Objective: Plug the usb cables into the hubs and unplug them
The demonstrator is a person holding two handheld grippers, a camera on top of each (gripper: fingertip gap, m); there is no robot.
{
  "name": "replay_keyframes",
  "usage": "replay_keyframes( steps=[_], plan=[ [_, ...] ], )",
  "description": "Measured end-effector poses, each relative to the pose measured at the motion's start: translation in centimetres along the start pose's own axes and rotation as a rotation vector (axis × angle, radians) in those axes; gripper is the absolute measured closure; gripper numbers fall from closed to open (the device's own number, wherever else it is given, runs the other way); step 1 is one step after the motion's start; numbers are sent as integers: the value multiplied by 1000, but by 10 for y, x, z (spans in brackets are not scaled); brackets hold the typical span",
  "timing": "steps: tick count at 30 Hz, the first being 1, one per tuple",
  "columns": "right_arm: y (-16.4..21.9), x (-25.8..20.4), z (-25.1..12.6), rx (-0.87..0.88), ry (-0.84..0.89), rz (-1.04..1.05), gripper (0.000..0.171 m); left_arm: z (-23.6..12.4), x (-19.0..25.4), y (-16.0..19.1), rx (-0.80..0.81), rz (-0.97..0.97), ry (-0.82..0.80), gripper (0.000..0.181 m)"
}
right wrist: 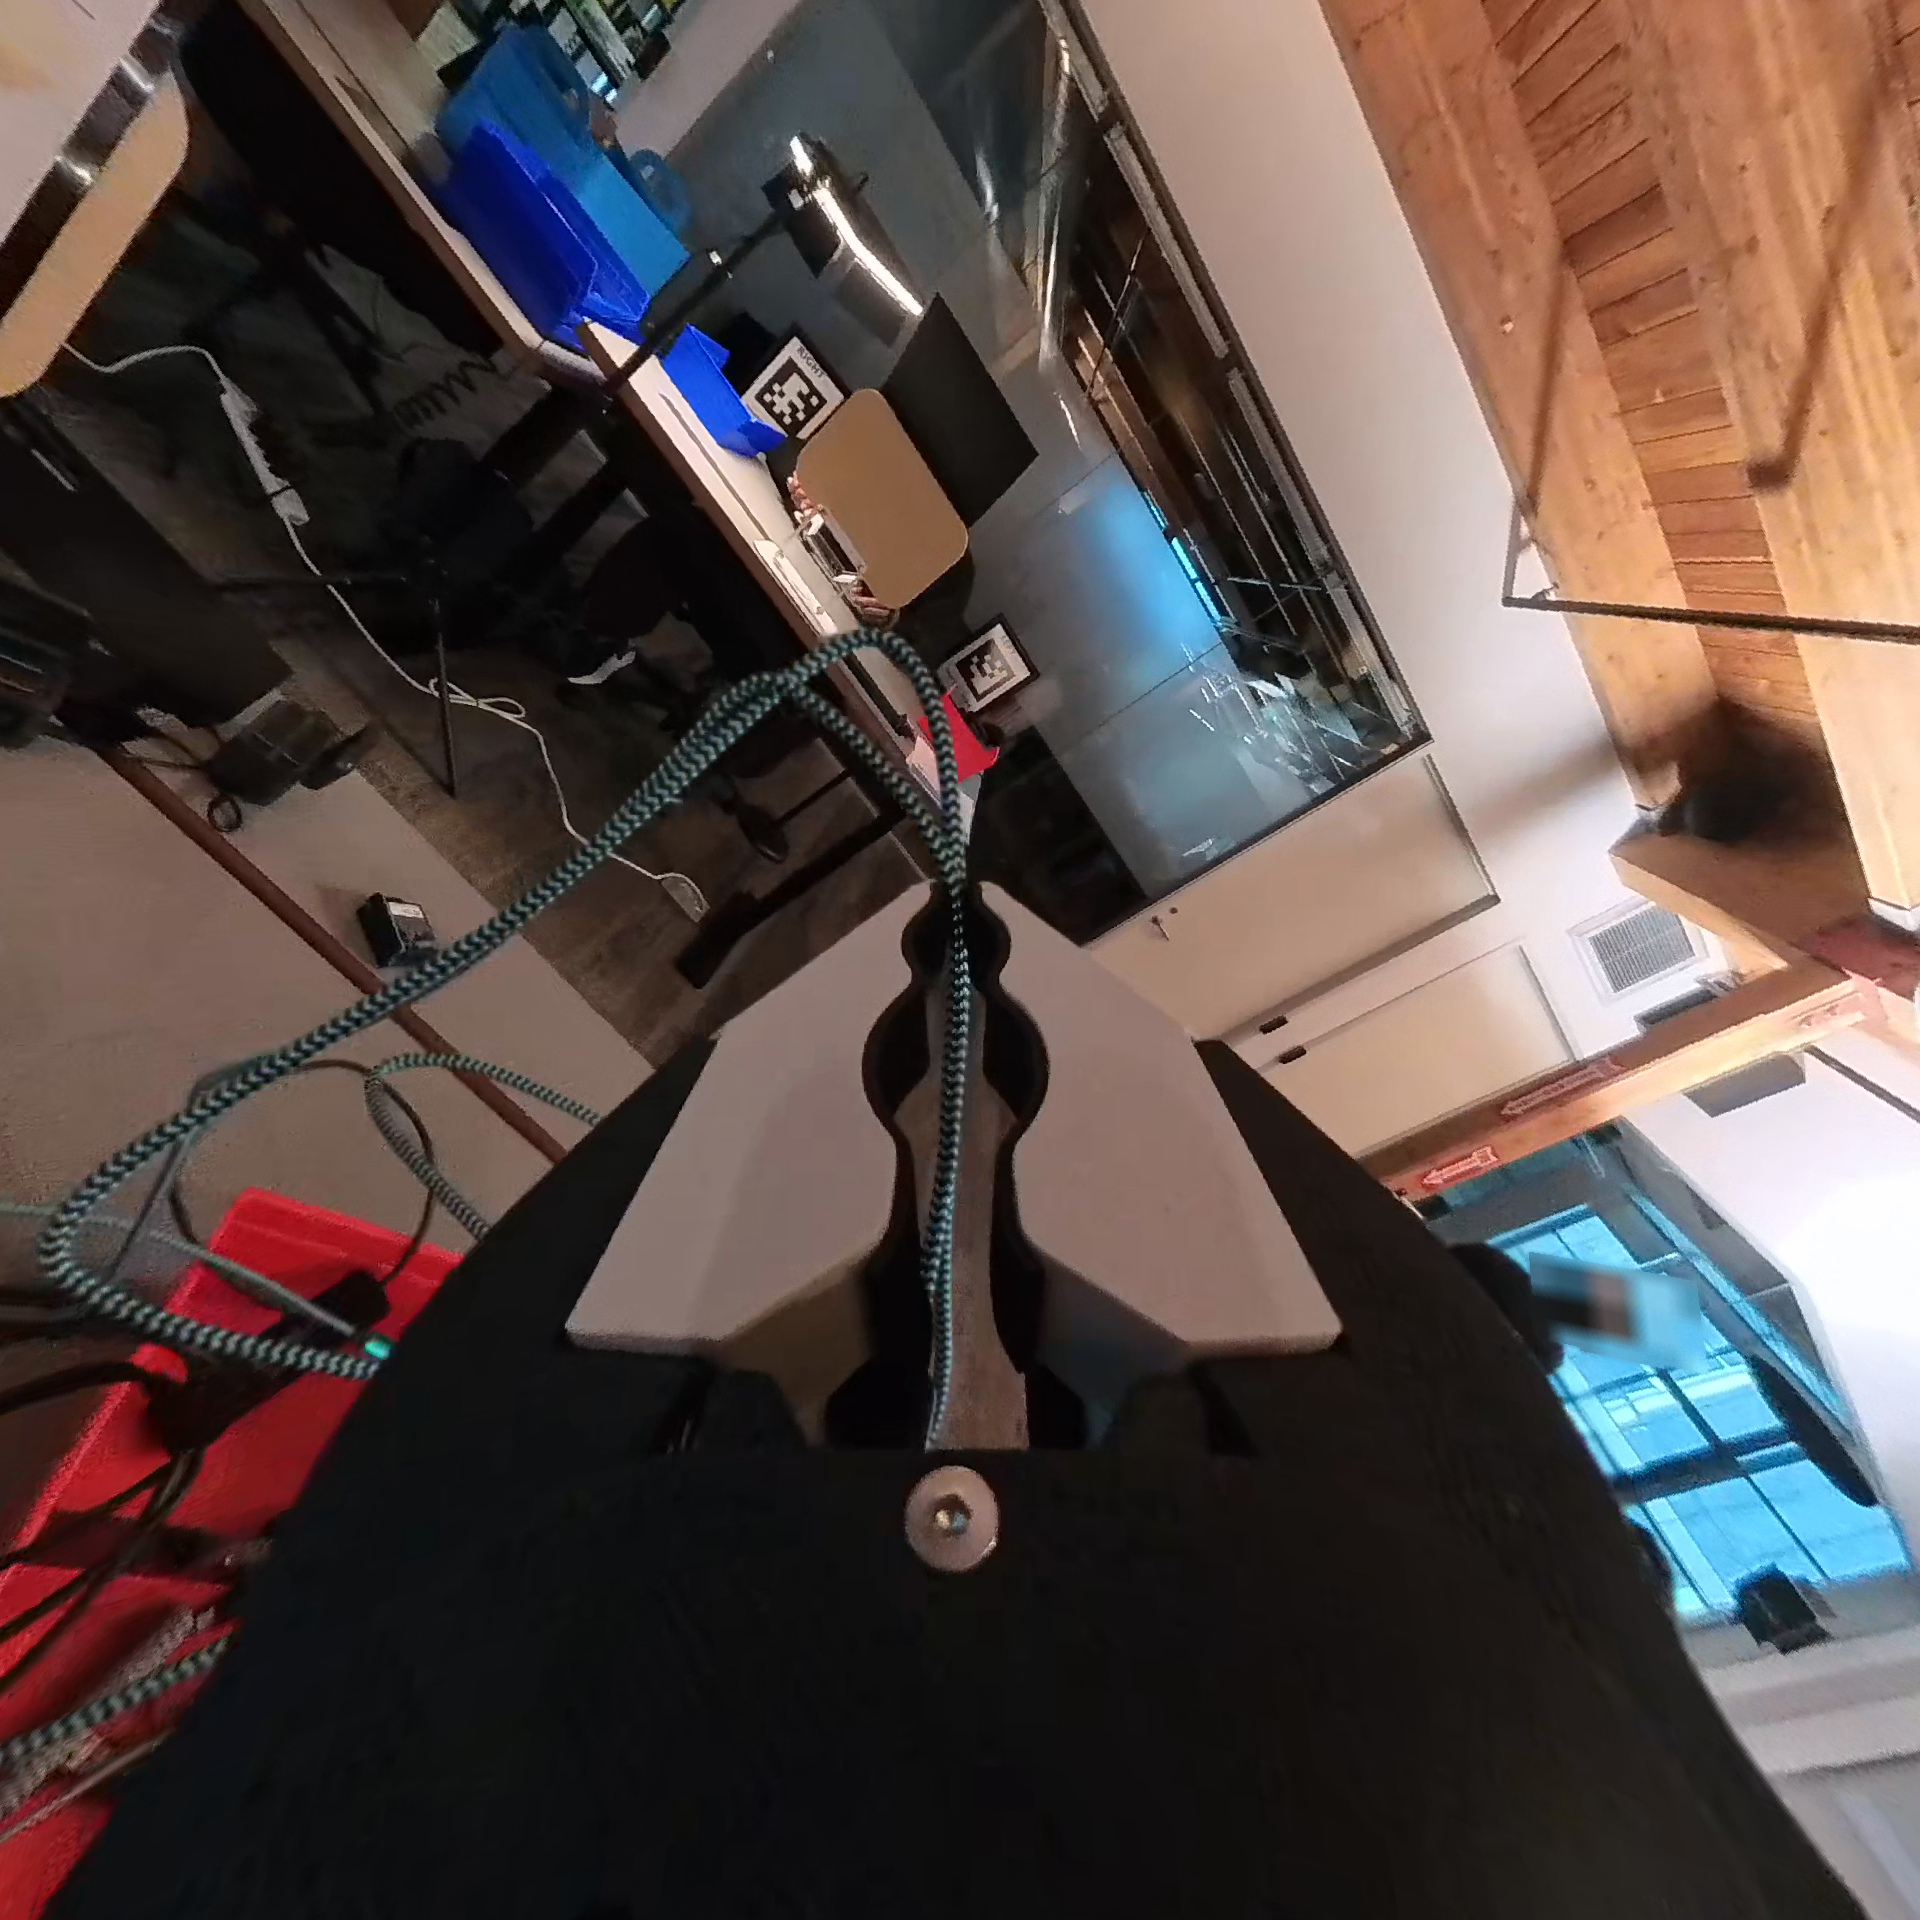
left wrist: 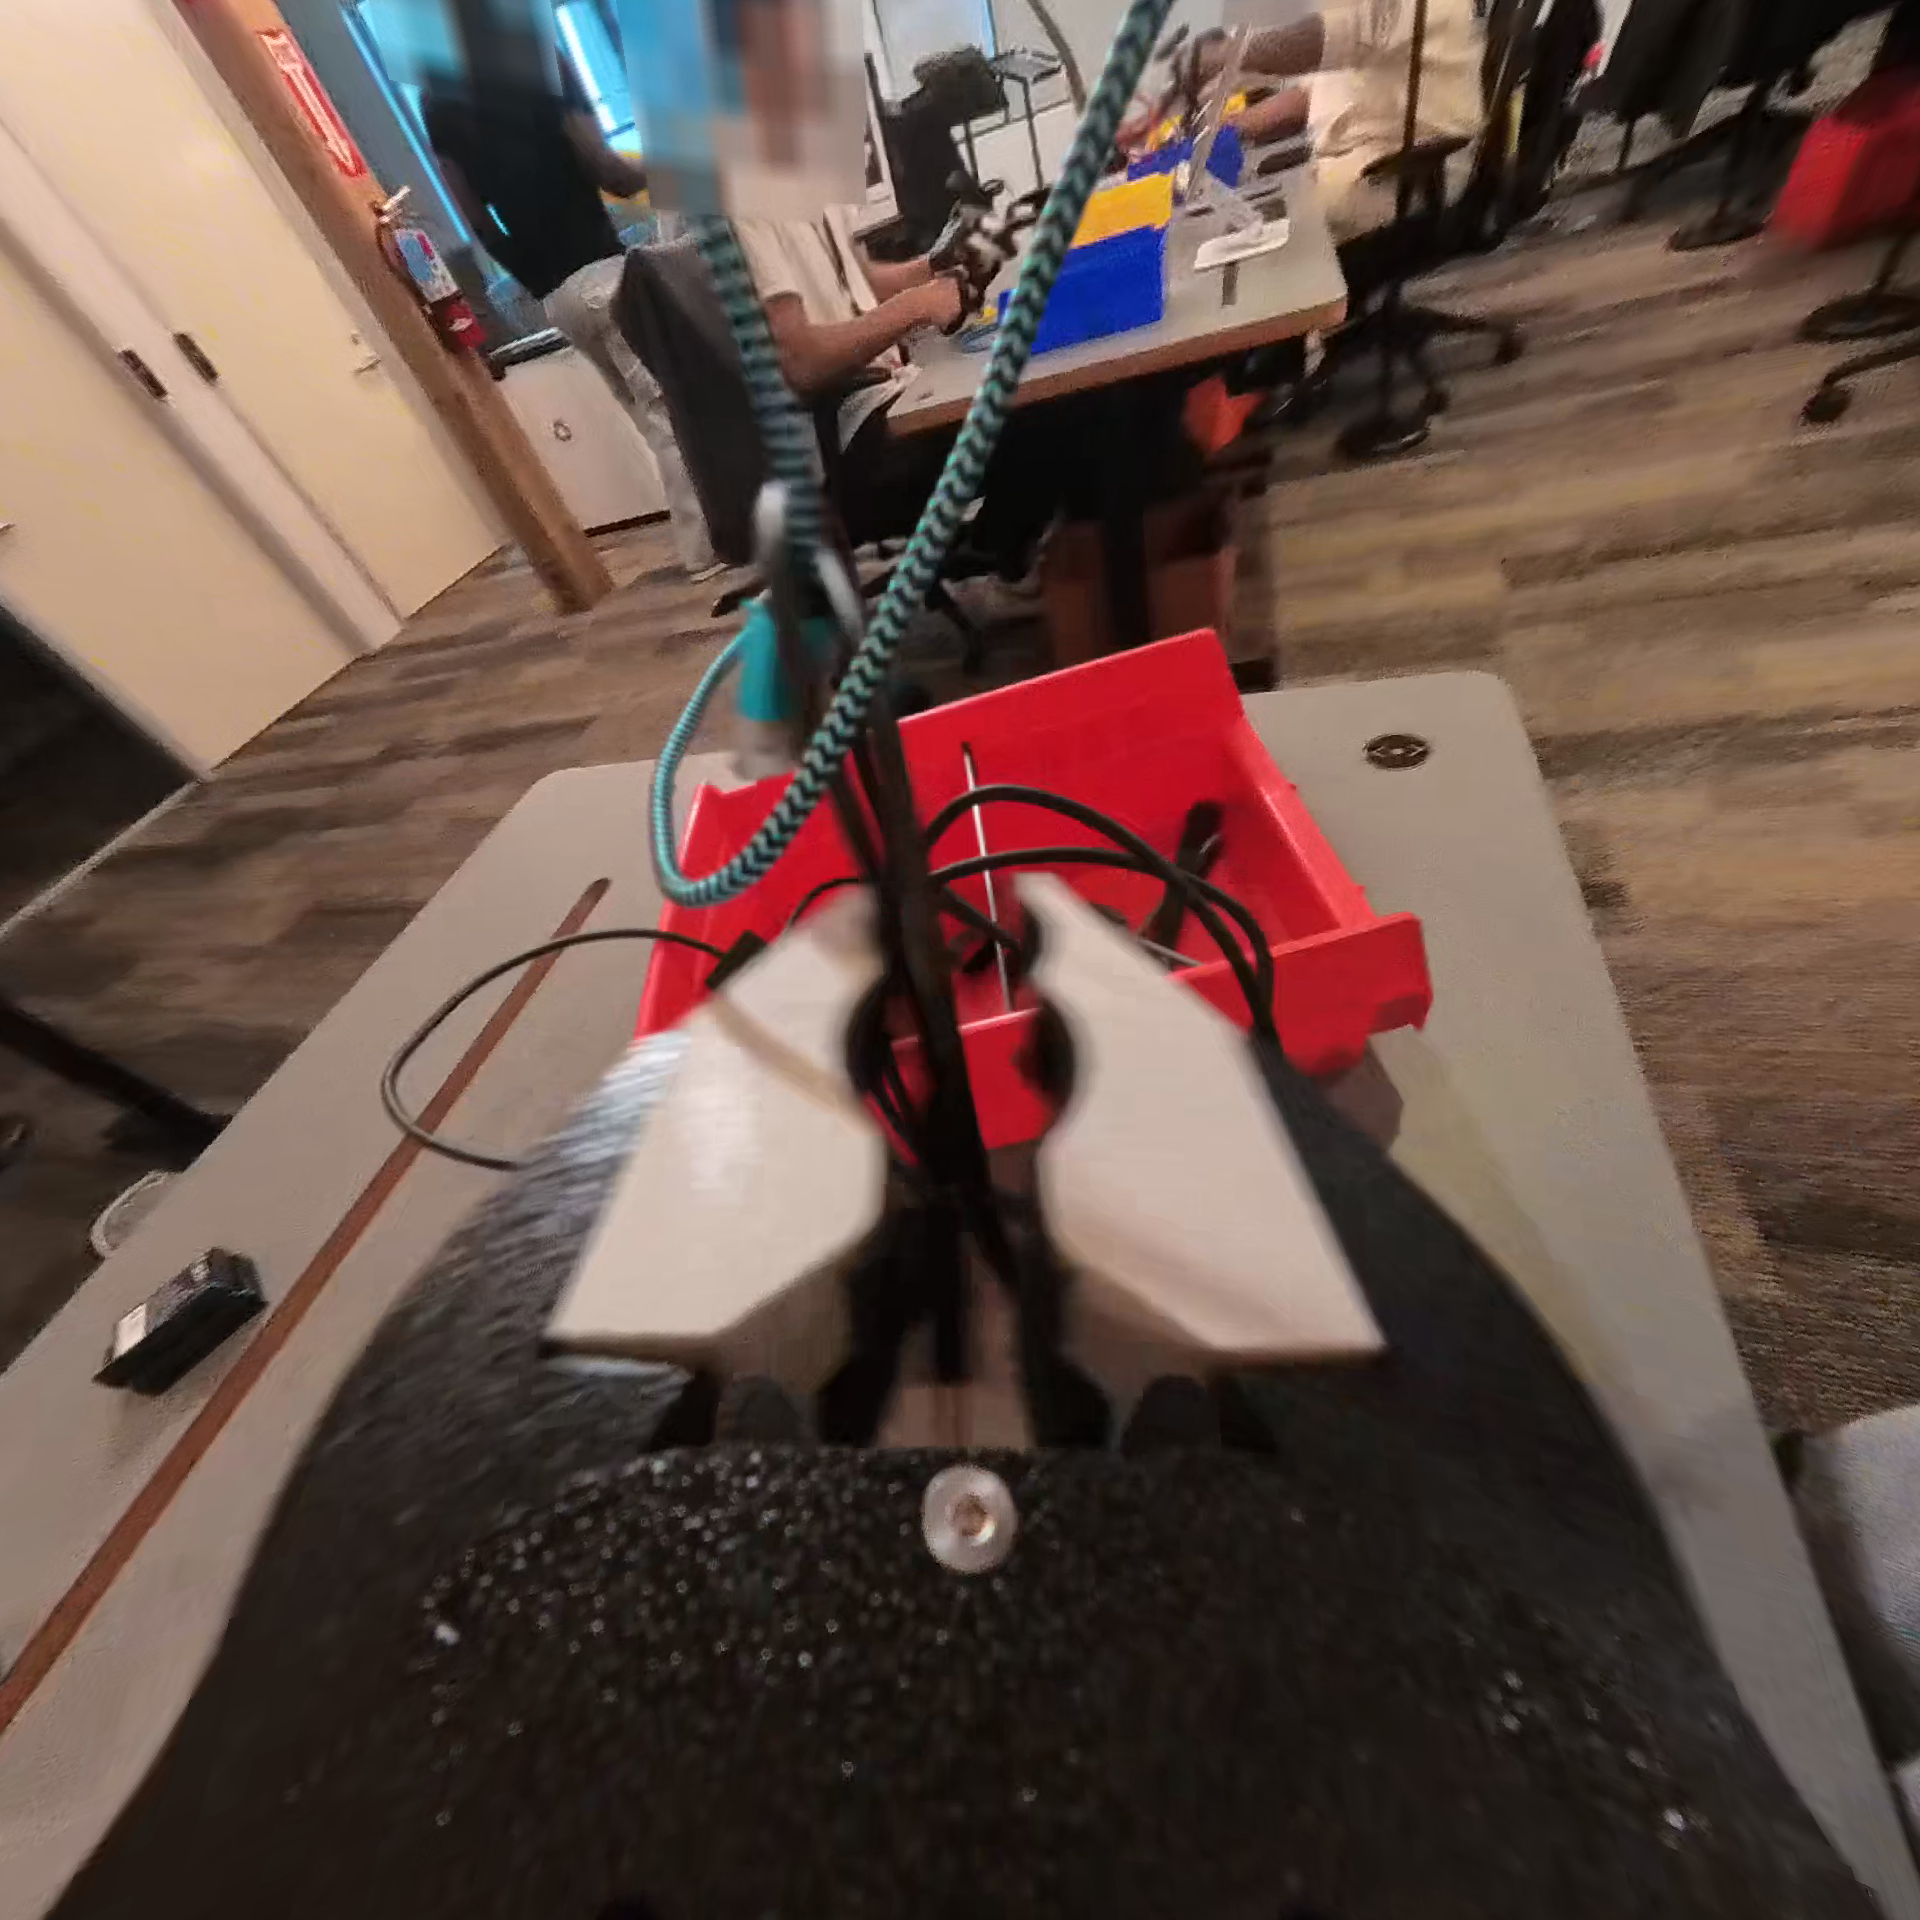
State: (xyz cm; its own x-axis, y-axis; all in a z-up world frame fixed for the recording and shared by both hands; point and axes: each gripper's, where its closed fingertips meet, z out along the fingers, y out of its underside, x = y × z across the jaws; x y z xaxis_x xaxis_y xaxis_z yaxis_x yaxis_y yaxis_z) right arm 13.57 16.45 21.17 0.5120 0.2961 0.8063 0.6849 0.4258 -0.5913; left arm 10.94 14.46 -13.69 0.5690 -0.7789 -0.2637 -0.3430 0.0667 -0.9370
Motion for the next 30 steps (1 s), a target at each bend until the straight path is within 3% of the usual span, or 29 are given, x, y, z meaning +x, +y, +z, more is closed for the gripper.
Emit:
replay_keyframes(
  steps=[4,18,21,23,27,30],
  plan=[
    [8,8,-9,-25,34,-19,171,-18,-20,12,81,-66,-3,181],
    [28,24,-7,7,109,91,170,-102,-117,110,17,-318,-191,181],
    [26,65,-24,51,302,97,171,-118,-139,164,-93,-401,-289,181],
    [21,79,-37,125,246,219,171,-128,-138,184,-41,-537,-269,181],
    [28,72,-41,103,123,287,171,-139,-137,180,-26,-478,-277,181],
    [55,52,-35,-5,92,239,171,-141,-130,165,-9,-404,-257,181]
  ],
)
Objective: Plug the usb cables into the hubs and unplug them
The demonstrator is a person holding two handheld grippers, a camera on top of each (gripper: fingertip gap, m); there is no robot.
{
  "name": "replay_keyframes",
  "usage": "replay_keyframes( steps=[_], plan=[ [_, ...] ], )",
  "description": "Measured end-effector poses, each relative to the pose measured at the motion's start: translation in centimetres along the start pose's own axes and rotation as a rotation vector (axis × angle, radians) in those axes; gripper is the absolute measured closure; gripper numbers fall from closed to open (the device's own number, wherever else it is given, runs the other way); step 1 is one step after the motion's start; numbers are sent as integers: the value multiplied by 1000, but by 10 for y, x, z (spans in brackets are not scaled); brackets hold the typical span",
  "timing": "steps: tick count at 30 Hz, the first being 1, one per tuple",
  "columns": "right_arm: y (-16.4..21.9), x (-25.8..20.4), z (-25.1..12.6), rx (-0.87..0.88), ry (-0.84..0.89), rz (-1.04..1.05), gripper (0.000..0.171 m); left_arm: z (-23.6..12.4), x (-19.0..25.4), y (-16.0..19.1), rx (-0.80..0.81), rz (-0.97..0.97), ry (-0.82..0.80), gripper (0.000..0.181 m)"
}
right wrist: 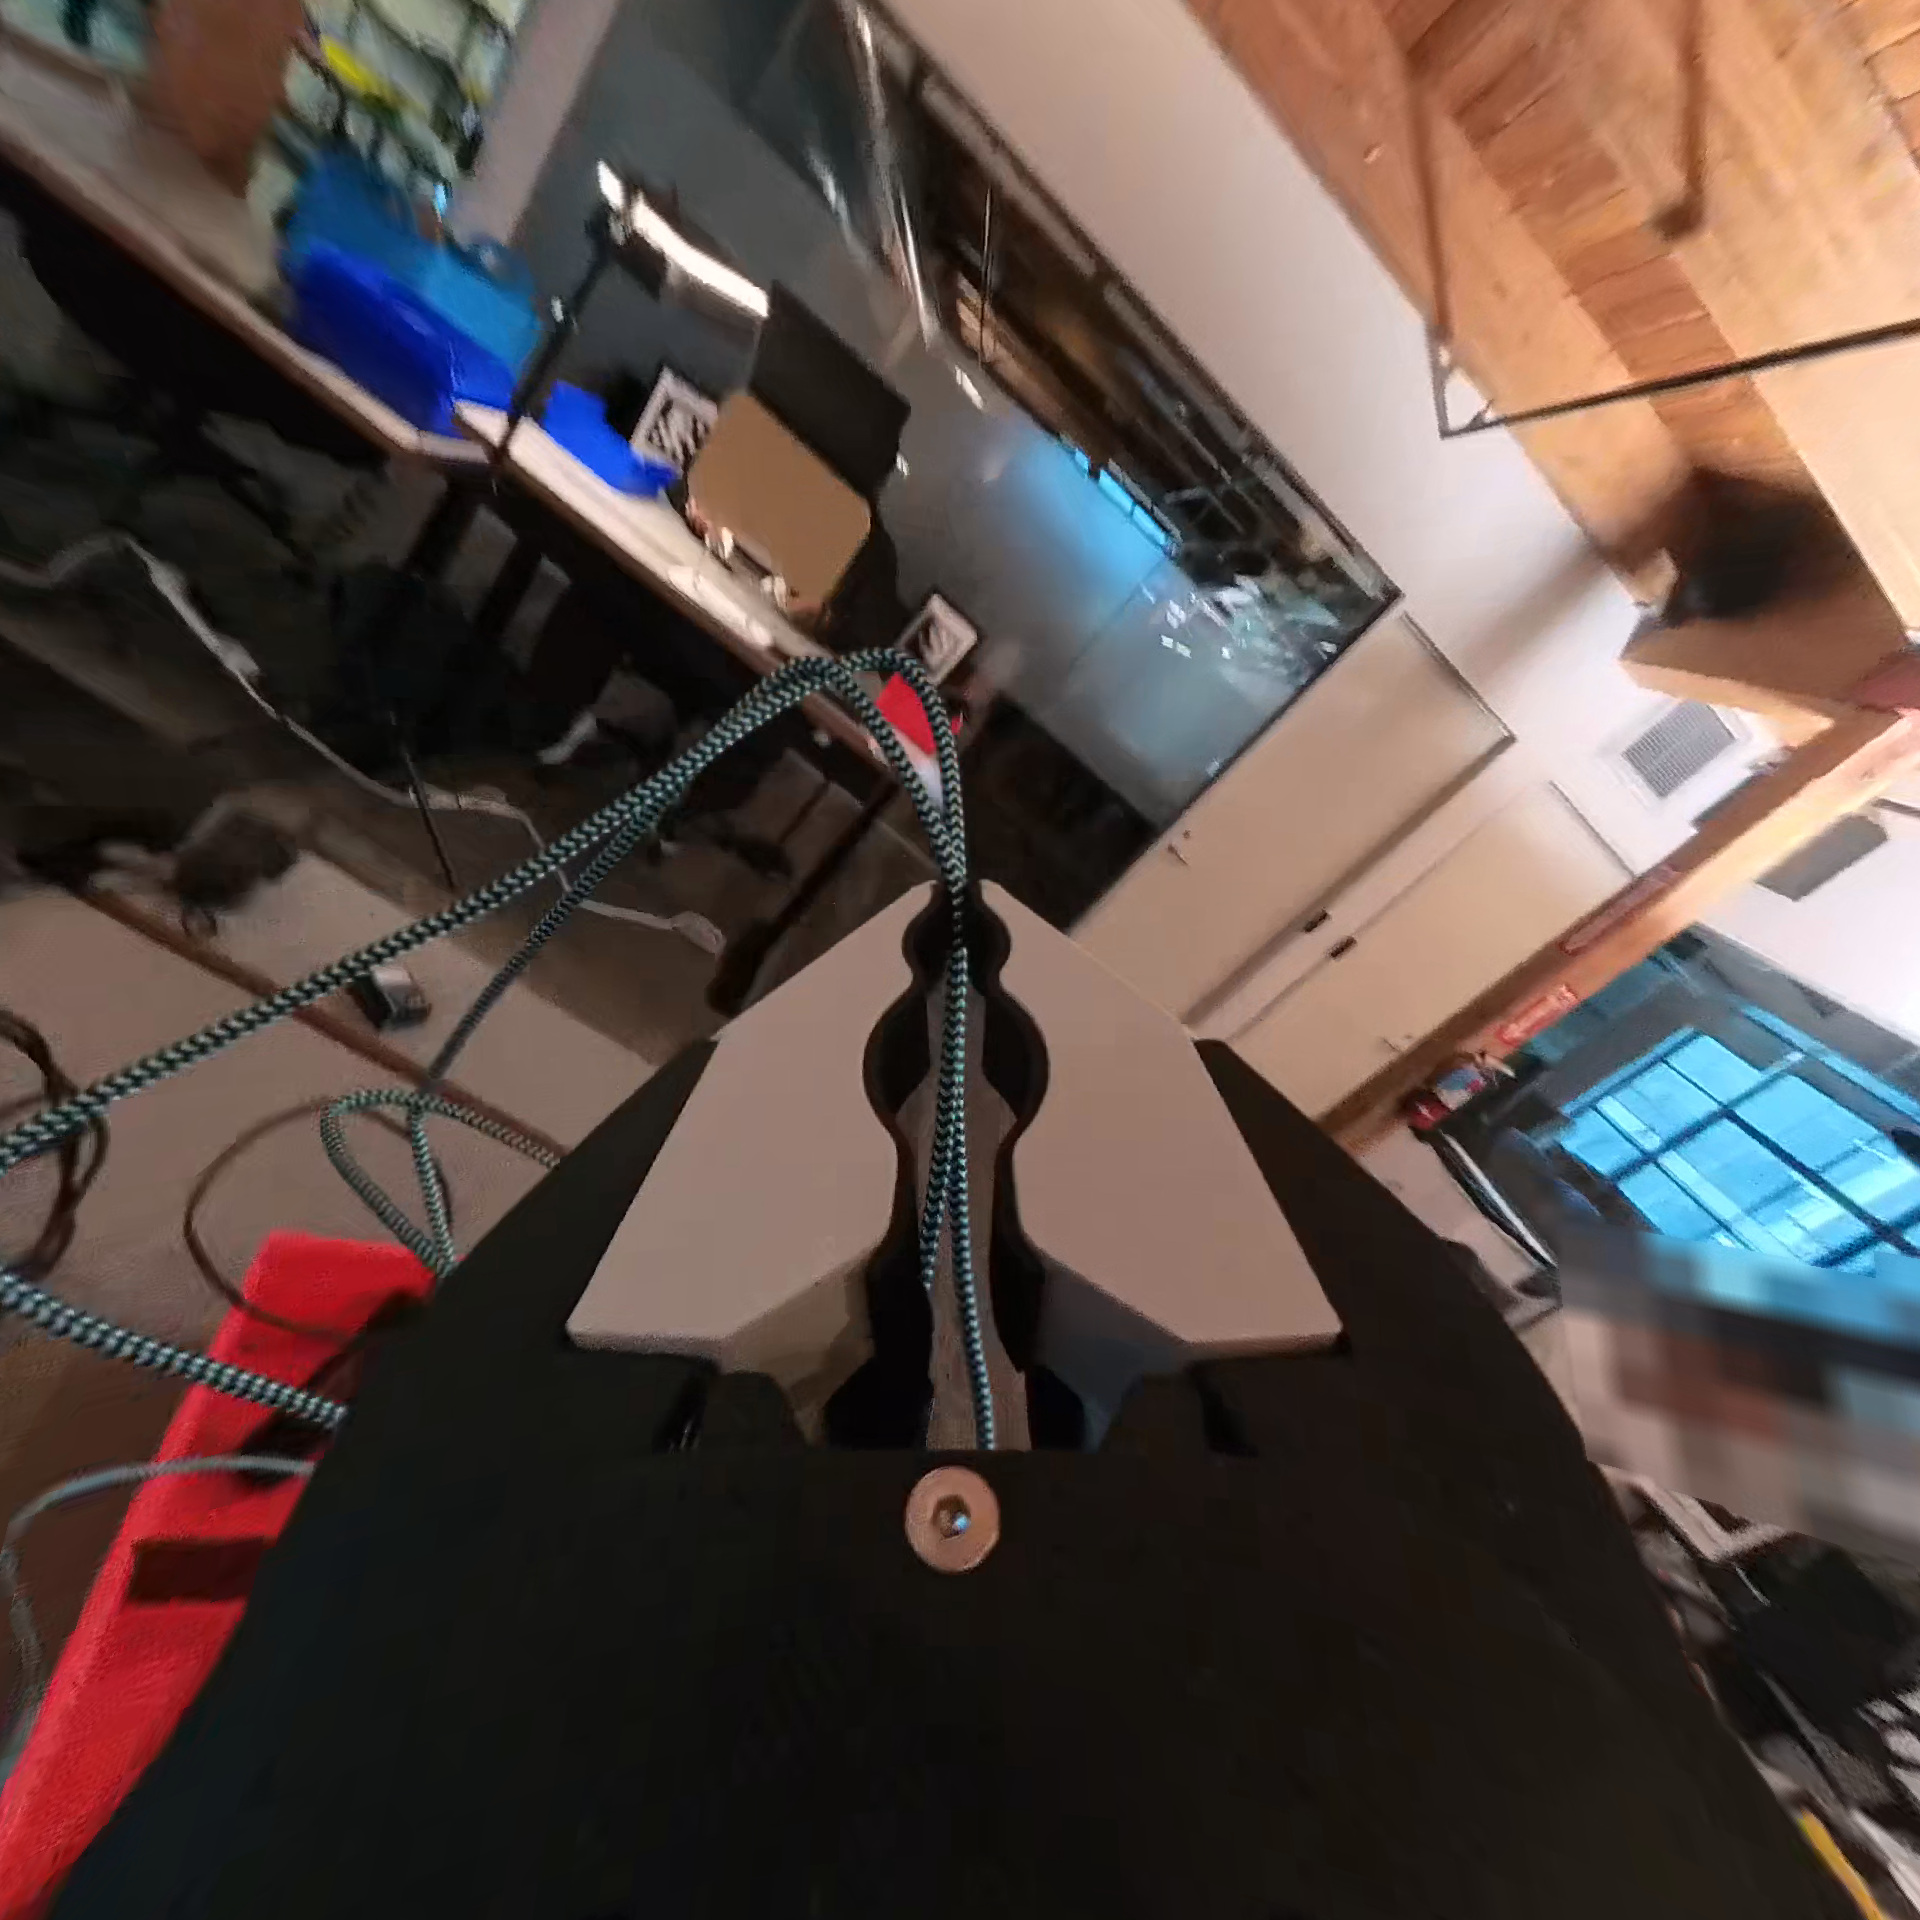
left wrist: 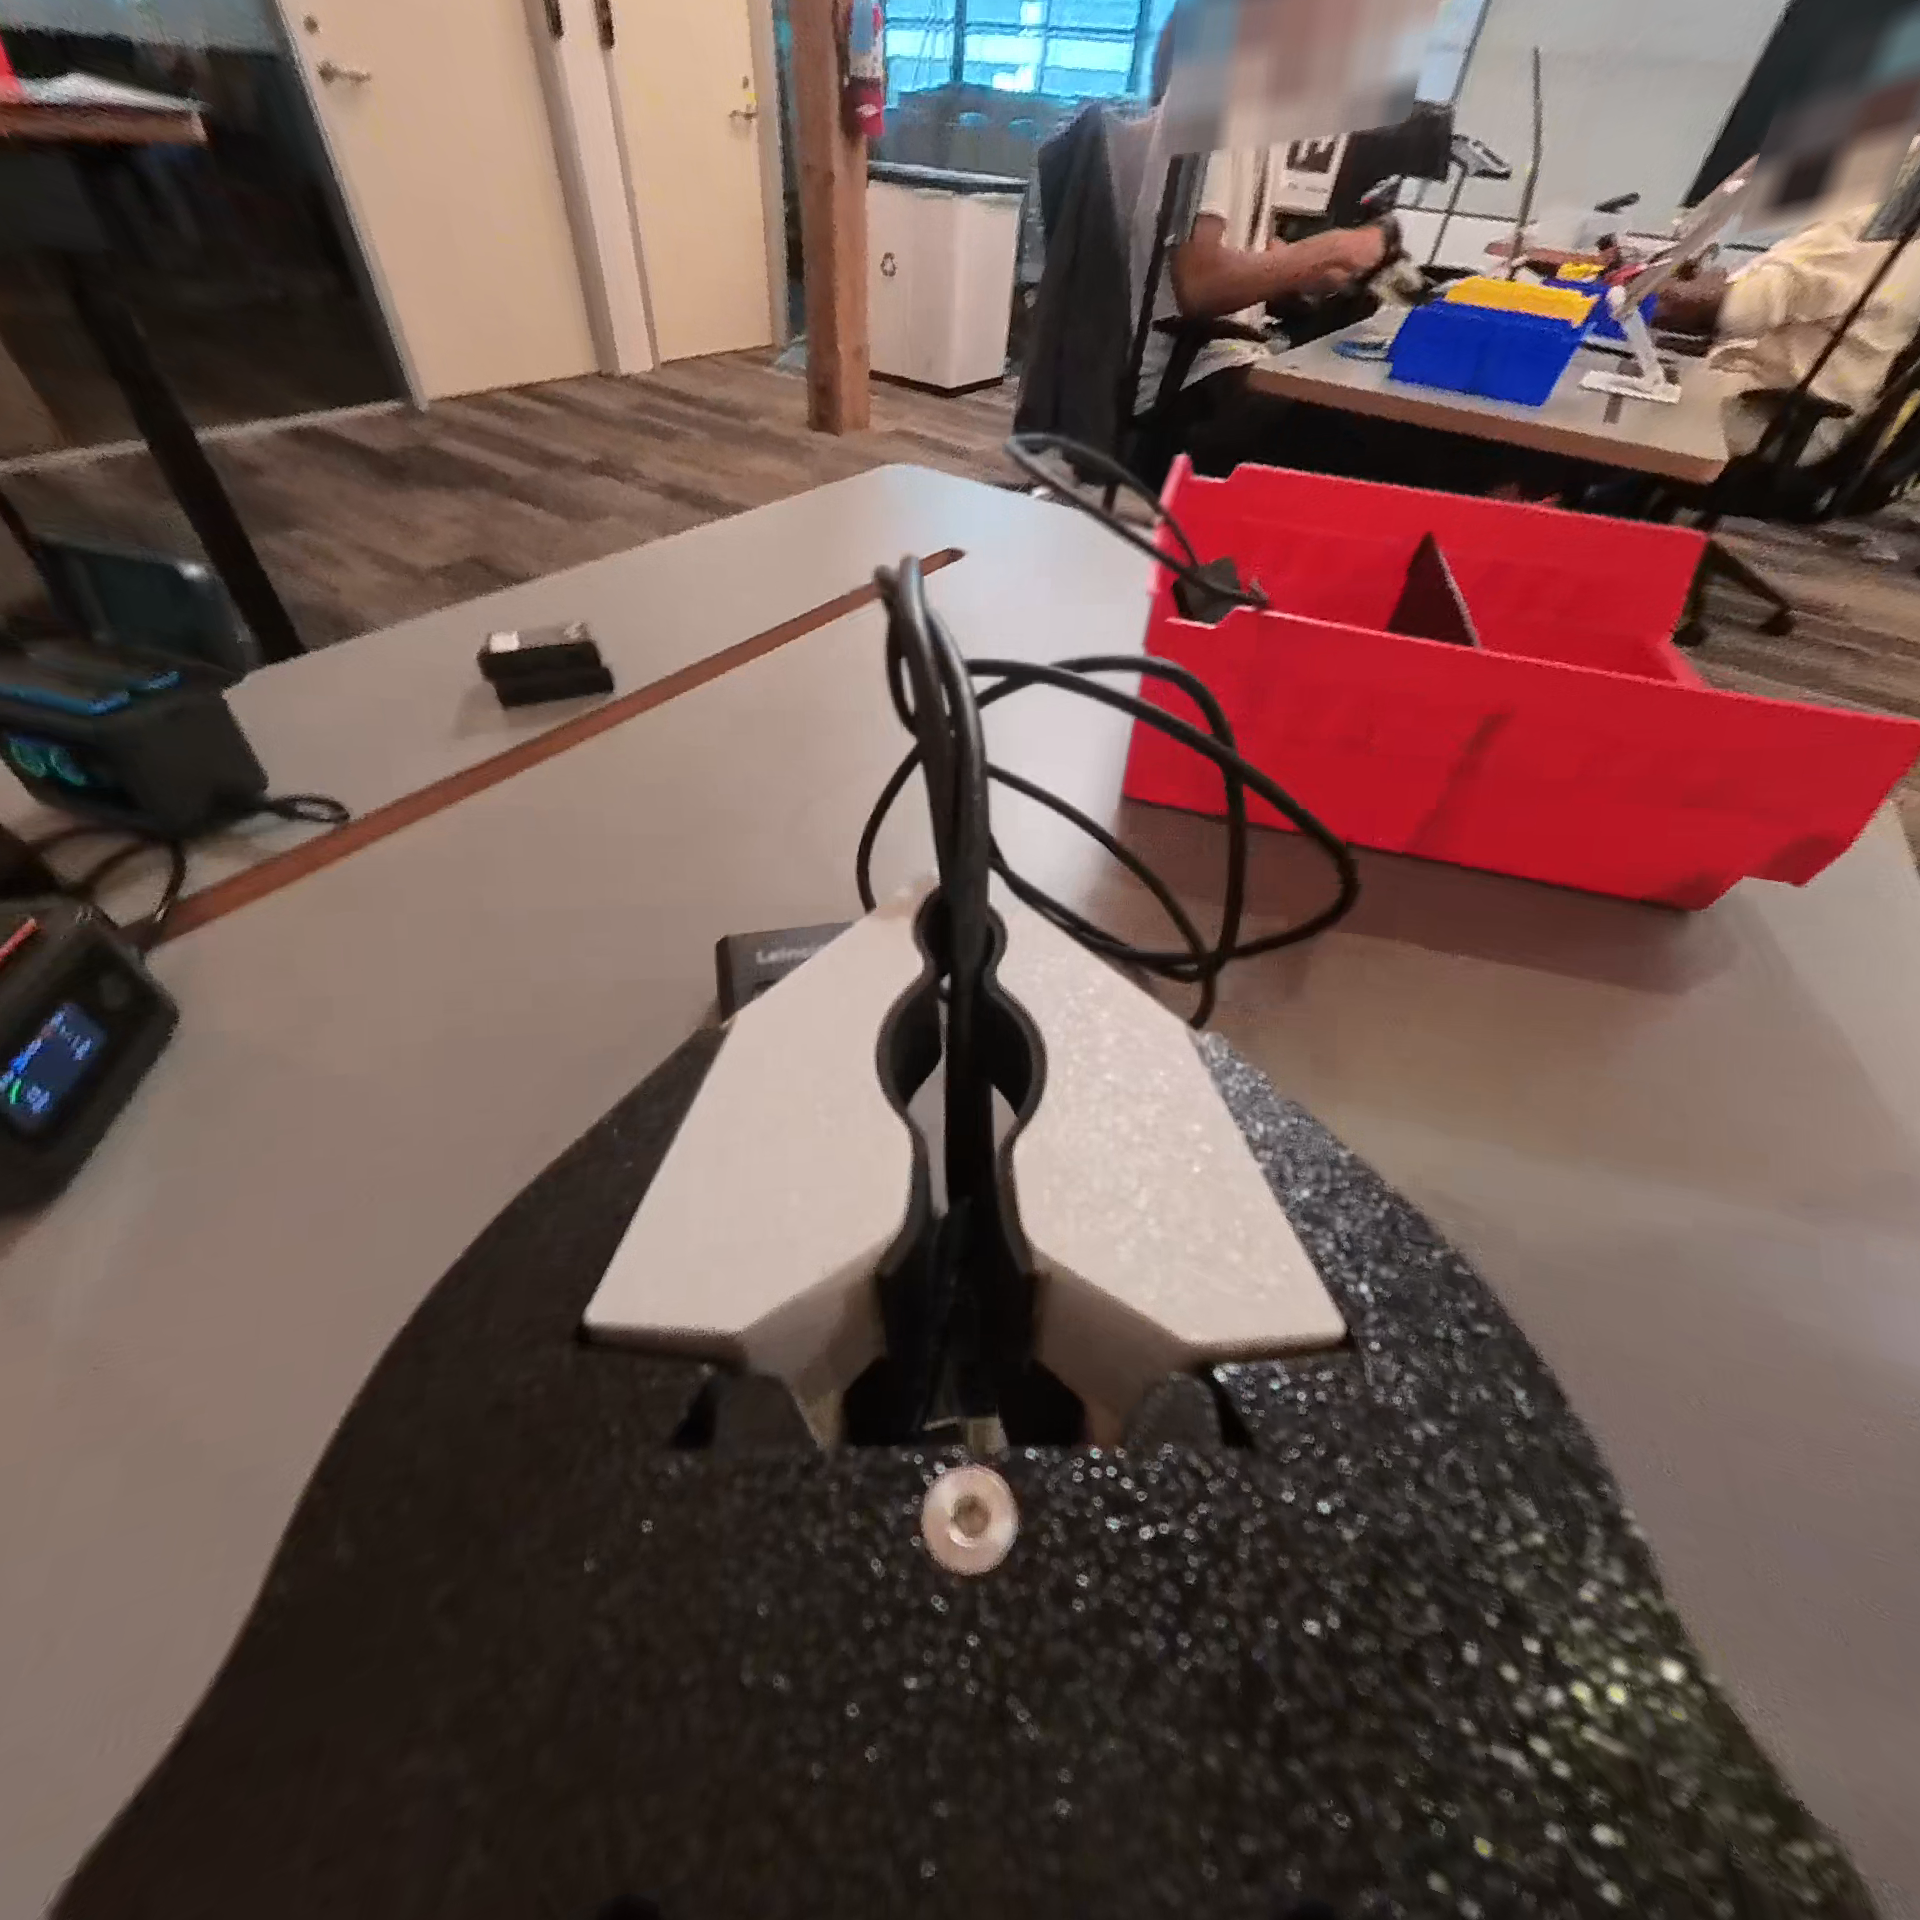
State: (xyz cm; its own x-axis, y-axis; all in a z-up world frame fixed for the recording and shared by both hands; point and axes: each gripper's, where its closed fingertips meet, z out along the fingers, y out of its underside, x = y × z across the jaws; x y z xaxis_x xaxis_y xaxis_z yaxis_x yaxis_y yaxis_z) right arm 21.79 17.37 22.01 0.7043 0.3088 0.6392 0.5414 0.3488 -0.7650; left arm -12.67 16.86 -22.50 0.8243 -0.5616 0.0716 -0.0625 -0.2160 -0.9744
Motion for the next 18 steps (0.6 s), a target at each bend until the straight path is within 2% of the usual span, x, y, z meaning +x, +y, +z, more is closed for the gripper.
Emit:
replay_keyframes(
  steps=[10,14,18],
  plan=[
    [115,-38,-7,-180,-74,-48,170,3,11,7,10,-1,54,181],
    [154,-67,-4,-189,-158,-52,171,3,12,7,21,-30,73,181],
    [196,-94,3,-167,-159,-116,171,4,15,9,17,-33,89,181]
  ],
)
